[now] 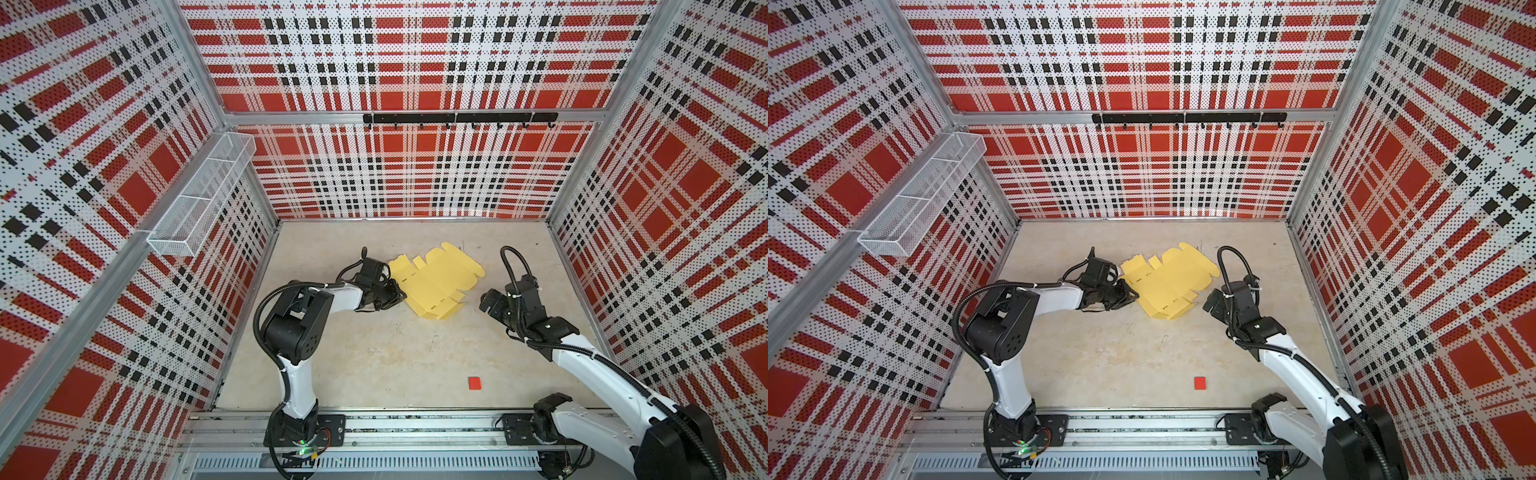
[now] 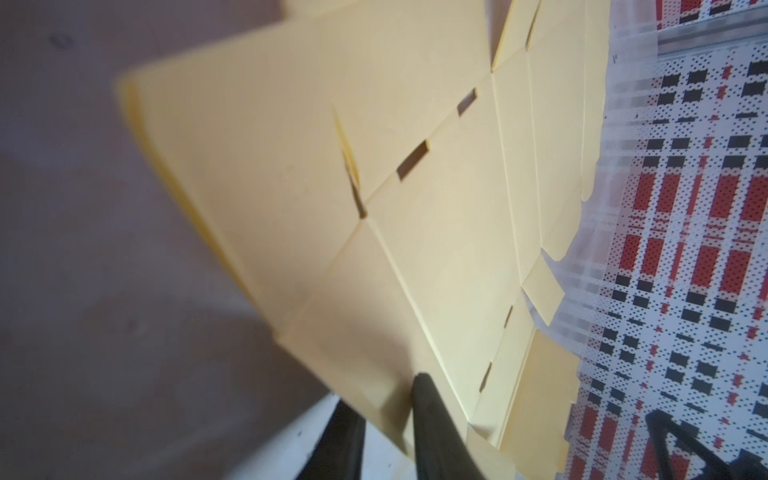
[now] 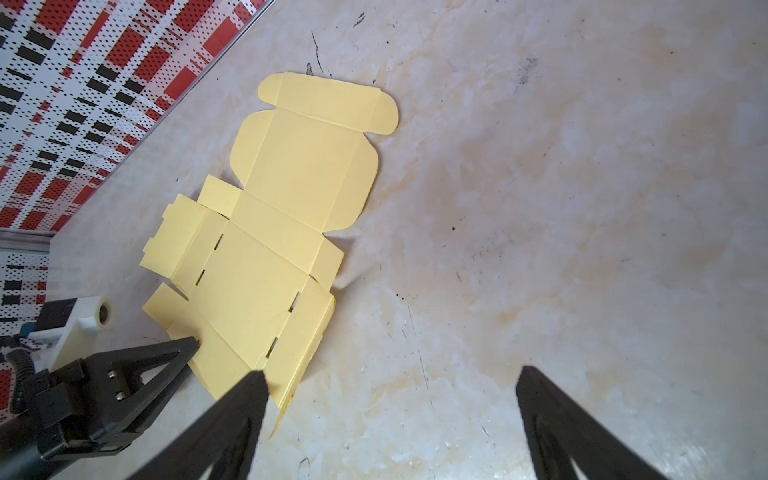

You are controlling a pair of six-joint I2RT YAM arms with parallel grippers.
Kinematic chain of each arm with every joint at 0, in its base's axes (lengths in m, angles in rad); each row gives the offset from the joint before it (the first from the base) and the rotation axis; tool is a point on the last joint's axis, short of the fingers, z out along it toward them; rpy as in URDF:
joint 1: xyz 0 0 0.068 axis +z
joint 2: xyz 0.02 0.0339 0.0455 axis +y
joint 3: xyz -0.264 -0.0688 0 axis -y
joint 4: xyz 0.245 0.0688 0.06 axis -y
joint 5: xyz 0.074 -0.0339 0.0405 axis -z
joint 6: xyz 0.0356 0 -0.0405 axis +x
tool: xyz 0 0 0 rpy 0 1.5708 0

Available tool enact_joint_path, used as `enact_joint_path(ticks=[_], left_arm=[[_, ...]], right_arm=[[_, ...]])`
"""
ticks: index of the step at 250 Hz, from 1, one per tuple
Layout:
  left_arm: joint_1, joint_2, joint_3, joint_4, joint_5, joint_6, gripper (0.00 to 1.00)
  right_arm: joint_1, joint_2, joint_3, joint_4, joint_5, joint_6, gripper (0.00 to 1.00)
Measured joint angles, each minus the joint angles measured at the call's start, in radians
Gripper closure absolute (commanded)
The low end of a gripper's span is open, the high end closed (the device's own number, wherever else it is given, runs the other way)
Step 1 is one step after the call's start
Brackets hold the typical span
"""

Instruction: Fold the paper box

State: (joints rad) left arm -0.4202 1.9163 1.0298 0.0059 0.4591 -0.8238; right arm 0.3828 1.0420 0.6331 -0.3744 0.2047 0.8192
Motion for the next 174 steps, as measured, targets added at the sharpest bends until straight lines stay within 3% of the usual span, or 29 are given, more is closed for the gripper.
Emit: enact_joint_path(ticks=[23, 62, 92, 174], left_arm=[[0.000, 0.000, 0.019, -0.012, 0.000, 0.022, 0.80], [-0.003, 0.000, 0.064, -0.067, -0.026, 0.089, 0.95], [-0.012, -0.012, 0.102, -0.113, -0.060, 0.175, 0.99], [-0.111, -0.086, 0.270, -0.338, -0.269, 0.549, 1.00]], right_arm=[[-0.003, -0.004, 0.000, -0.014, 0.010, -0.024, 0.02], [-0.008, -0.030, 0.003, -0.050, 0.031, -0.061, 0.01], [-0.012, -0.053, 0.012, -0.064, 0.037, -0.103, 0.01], [-0.014, -0.111, 0.115, -0.075, -0.003, -0.359, 0.03]])
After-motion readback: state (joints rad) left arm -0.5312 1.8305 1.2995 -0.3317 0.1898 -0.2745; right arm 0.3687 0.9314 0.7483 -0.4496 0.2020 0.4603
